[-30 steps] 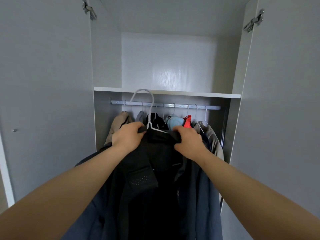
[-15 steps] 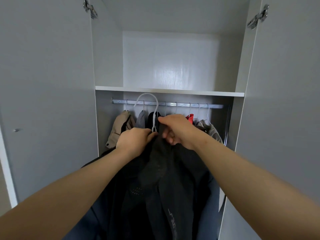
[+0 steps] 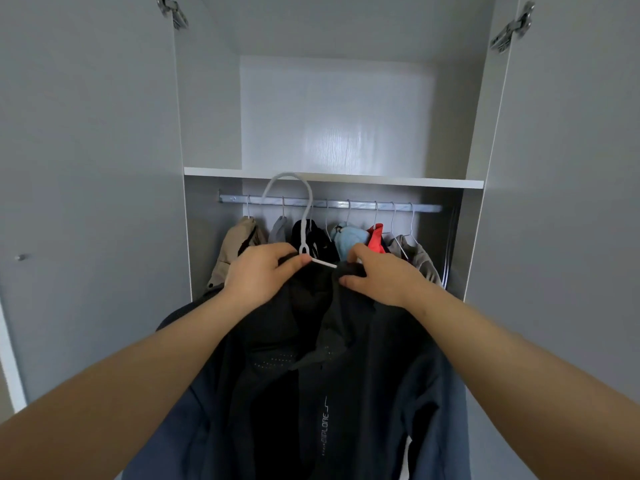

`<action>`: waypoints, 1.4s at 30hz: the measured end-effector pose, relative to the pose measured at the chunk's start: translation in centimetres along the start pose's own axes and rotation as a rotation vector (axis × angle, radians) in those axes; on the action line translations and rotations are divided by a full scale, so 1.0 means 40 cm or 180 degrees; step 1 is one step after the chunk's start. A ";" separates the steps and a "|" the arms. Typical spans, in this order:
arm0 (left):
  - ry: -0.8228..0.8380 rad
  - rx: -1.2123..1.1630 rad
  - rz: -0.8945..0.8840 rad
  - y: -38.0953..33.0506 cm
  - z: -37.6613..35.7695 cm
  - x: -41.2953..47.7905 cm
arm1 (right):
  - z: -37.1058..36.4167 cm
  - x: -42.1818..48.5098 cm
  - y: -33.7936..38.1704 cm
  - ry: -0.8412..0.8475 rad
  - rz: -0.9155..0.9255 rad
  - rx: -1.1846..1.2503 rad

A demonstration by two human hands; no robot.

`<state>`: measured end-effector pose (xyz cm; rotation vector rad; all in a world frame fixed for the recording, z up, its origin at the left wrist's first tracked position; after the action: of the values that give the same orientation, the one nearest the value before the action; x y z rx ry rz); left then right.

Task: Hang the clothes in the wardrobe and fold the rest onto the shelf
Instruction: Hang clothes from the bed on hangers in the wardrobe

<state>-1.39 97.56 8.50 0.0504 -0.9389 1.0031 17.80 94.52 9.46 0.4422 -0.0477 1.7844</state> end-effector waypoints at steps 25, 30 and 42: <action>0.1323 -0.1157 0.0268 -0.237 -0.482 -0.056 | -0.134 -0.281 -0.411 0.0522 -0.2115 0.2748; 0.1560 -0.1326 0.0634 -0.233 -0.579 -0.046 | -0.169 -0.303 -0.481 0.0663 -0.2457 0.3098; 0.1766 -0.1738 0.0803 -0.173 -0.857 0.193 | -0.208 -0.157 -0.683 -0.0176 -0.3459 0.3147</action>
<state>27.45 113.97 -4.99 -0.7833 -0.6816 0.8893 42.53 98.09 -5.72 0.9742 0.9025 0.6051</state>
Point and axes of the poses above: each hand's wrist, its own x-axis towards the middle knuckle, its own z-axis out of the back of the hand, y = z × x, the point moved 4 cm from there along x, towards the middle knuckle, and after that the axes turned 2 degrees about x, right-handed, at the moved point
